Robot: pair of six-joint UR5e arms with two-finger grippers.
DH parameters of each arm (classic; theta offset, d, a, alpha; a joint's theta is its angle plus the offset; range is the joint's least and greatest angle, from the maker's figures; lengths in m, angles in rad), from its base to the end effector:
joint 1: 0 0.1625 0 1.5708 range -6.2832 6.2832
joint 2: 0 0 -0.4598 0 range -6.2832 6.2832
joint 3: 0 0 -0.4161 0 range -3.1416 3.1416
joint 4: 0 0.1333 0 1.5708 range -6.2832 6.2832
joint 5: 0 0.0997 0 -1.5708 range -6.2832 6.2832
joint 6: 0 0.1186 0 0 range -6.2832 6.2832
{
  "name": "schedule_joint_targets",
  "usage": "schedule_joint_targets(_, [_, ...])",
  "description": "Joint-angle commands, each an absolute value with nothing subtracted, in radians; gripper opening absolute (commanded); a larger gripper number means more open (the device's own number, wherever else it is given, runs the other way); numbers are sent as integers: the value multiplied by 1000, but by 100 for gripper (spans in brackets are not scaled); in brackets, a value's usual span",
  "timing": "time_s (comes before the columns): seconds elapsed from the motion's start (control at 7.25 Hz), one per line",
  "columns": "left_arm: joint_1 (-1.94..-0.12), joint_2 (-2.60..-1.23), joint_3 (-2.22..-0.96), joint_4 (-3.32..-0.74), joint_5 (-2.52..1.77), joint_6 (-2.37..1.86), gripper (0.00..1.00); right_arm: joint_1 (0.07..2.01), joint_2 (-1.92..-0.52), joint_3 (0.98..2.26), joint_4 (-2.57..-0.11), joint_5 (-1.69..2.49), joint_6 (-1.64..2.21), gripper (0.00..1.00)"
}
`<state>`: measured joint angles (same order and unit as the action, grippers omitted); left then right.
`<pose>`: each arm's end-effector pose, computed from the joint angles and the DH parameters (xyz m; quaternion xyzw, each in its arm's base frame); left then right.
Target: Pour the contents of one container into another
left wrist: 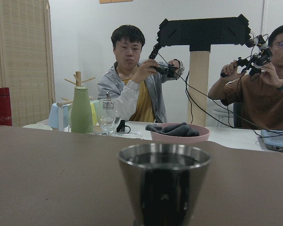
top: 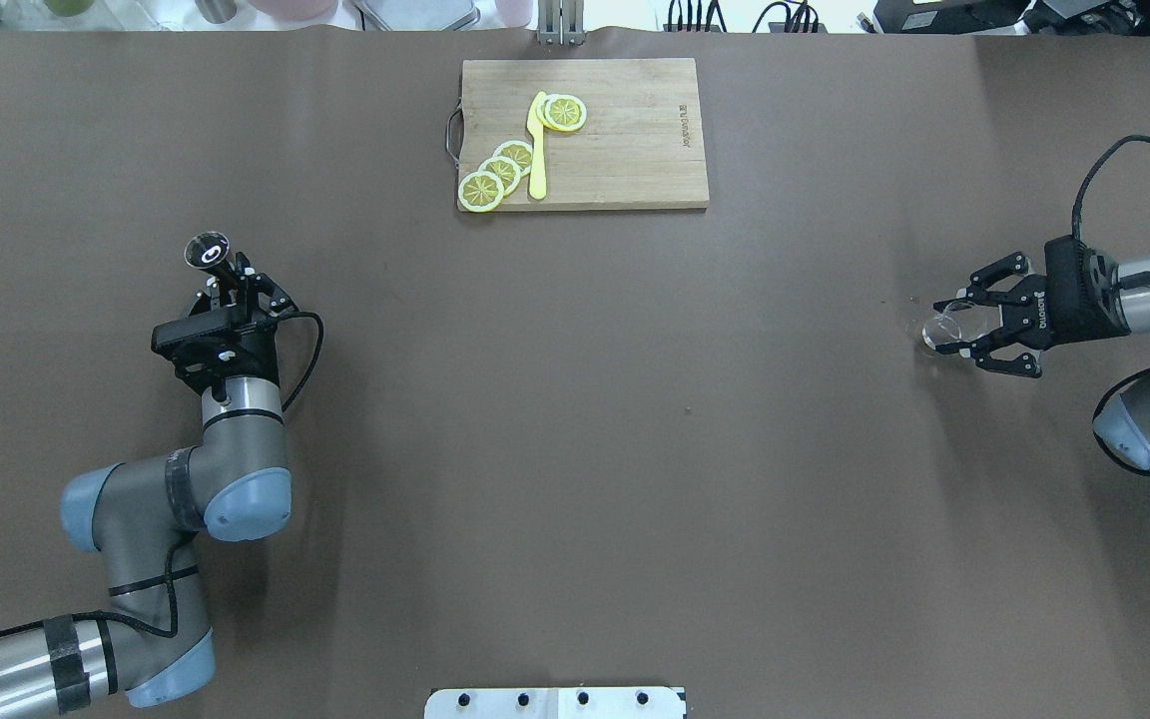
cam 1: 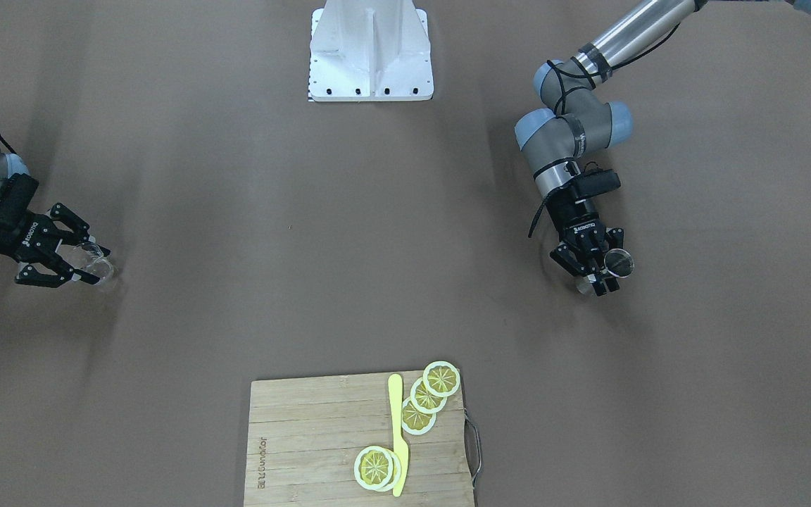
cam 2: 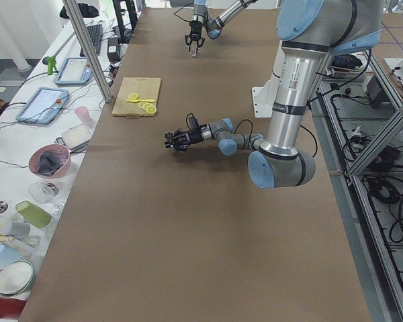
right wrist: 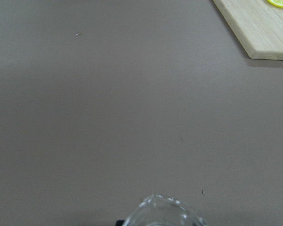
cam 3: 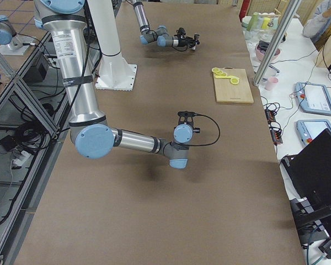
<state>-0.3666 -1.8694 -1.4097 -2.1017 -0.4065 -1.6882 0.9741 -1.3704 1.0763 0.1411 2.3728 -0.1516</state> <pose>0.5244 -0.4608 0.5199 0.5494 0.2073 -0.3642 0.7229 -0.2898 -0.5121 0.6477 0.5192 -0.4213 -0.4920 0.5576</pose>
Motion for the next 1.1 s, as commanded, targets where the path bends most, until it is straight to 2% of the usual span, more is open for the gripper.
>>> schedule_joint_targets(0.0, [-367, -1871, -1410, -2102, -407, -1690, 5, 974, -1365, 1062, 152, 2368, -150, 39])
schedule_joint_targets(0.41, [-367, -1879, -1410, -2103, -408, -1690, 19, 974, -1365, 1058, 153, 2367, -147, 52])
schedule_joint_targets(0.55, [-367, -1879, -1410, -2102, -408, -1690, 23, 974, -1365, 1060, 153, 2367, -143, 63])
schedule_joint_targets(0.69, [-367, -1878, -1410, -2102, -408, -1689, 27, 974, -1365, 1058, 153, 2367, -141, 88])
schedule_joint_targets(0.83, [-367, -1878, -1410, -2102, -408, -1690, 36, 974, -1365, 1058, 153, 2365, -137, 100])
schedule_joint_targets(0.96, [-367, -1879, -1410, -2102, -408, -1690, 37, 974, -1365, 1058, 153, 2365, -126, 100])
